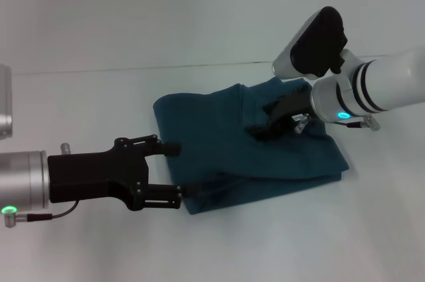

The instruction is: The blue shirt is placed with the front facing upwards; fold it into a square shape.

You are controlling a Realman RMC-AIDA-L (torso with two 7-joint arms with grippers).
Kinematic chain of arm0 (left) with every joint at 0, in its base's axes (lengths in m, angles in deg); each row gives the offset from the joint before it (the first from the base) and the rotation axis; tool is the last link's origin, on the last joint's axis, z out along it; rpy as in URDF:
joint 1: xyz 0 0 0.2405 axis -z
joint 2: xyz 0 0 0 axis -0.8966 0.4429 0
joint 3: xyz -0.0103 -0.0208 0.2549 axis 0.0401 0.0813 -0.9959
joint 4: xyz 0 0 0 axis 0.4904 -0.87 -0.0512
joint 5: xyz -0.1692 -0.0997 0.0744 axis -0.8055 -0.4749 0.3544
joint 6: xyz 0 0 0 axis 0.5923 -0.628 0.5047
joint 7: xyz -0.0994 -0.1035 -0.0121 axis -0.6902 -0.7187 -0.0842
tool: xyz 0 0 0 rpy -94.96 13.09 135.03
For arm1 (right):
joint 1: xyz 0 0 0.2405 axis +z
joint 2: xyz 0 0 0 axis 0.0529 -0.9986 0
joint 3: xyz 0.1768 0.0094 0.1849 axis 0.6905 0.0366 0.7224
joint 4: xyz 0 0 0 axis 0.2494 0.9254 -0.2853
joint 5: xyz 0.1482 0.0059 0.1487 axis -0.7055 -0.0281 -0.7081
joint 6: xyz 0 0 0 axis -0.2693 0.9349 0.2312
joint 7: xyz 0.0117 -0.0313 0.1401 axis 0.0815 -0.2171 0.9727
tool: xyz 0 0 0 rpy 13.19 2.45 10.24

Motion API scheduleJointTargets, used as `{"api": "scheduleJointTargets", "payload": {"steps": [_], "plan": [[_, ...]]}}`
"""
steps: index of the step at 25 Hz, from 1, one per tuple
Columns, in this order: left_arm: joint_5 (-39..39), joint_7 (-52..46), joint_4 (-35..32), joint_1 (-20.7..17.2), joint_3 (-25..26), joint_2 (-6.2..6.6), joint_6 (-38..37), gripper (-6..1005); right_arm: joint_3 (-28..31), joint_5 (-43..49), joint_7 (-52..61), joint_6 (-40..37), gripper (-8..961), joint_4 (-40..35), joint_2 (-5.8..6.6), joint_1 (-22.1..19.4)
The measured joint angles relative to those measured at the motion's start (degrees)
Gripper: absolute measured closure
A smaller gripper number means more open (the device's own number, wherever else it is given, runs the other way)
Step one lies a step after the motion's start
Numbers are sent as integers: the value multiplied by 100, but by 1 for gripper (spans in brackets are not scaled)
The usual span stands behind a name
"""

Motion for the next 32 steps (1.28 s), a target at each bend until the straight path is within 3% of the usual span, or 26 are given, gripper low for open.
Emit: {"api": "scheduleJointTargets", "payload": {"steps": [17, 22, 32], "plan": [[3, 47, 9, -29, 141, -54, 52, 124, -69, -18, 1, 542, 436, 525, -31, 181], [-9, 90, 27, -39, 150, -55, 52, 124, -69, -21, 75, 671, 639, 541, -38, 186], [-12, 113, 50, -86, 152, -68, 154, 123, -58, -129, 120, 722, 888, 479, -14, 173]]}}
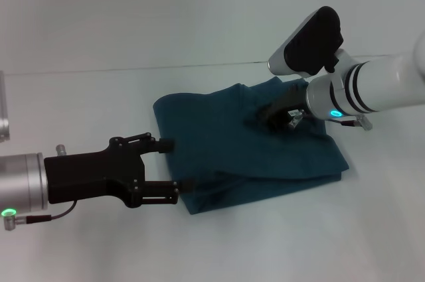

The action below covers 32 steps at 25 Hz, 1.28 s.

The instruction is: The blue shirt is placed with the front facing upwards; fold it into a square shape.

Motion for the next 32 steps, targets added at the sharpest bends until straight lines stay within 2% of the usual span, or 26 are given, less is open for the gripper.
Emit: {"api": "scheduleJointTargets", "payload": {"steps": [4, 20, 32], "plan": [[0, 0, 2, -22, -1, -7, 17, 124, 45, 1, 1, 126, 931, -58, 25, -41], [0, 14, 2, -16, -1, -53, 33, 123, -3, 207, -122, 1157, 930, 6, 25, -28], [0, 16, 2, -22, -1, -70, 34, 123, 3, 385, -87, 2074, 929, 365, 15, -14]]}}
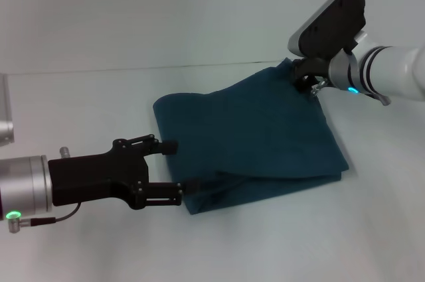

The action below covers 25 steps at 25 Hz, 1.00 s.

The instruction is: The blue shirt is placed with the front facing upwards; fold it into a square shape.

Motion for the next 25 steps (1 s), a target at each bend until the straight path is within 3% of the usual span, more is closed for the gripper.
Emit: {"api": "scheduleJointTargets", "payload": {"steps": [12, 18, 25], "plan": [[0, 0, 0, 0, 0, -7, -4, 123, 51, -4, 16, 292, 909, 28, 2, -84], [0, 0, 0, -5, 0, -7, -35, 124, 100, -16, 248, 396, 710, -222, 21, -190], [0, 0, 0, -9, 0, -8, -41, 123, 87, -41, 551, -402, 561, -504, -22, -201]]}}
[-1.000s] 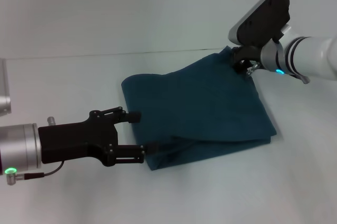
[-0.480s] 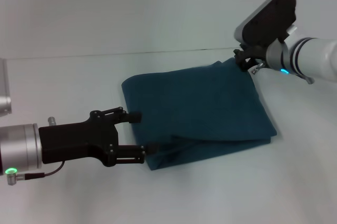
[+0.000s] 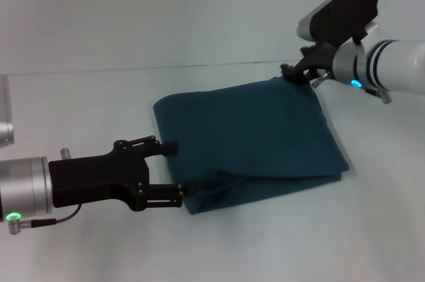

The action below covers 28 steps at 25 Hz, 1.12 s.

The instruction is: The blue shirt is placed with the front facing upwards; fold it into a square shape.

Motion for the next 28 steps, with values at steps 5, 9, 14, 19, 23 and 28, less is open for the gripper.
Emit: {"api": "scheduleJointTargets", "payload": {"steps": [5, 9, 14, 19, 23, 28], "plan": [[-2, 0, 0, 0, 0, 0, 19, 124, -27, -7, 315, -490, 444, -2, -2, 10], [-4, 0, 0, 0, 0, 0, 30, 124, -22, 13, 386, -567, 414, 35, 19, -24], [-7, 0, 0, 0, 0, -3, 33, 125, 26, 32, 389, -434, 415, 54, 68, -175], [-9, -10, 0, 0, 0, -14, 30, 124, 167, 36, 391, -294, 414, 43, 142, -274], [-9, -11, 0, 0, 0, -30, 32, 124, 298, 37, 392, -318, 415, -77, 141, -292], [-9, -11, -11, 0, 0, -34, 33, 123, 173, -124, 392, -852, 415, -746, -12, -382]]}}
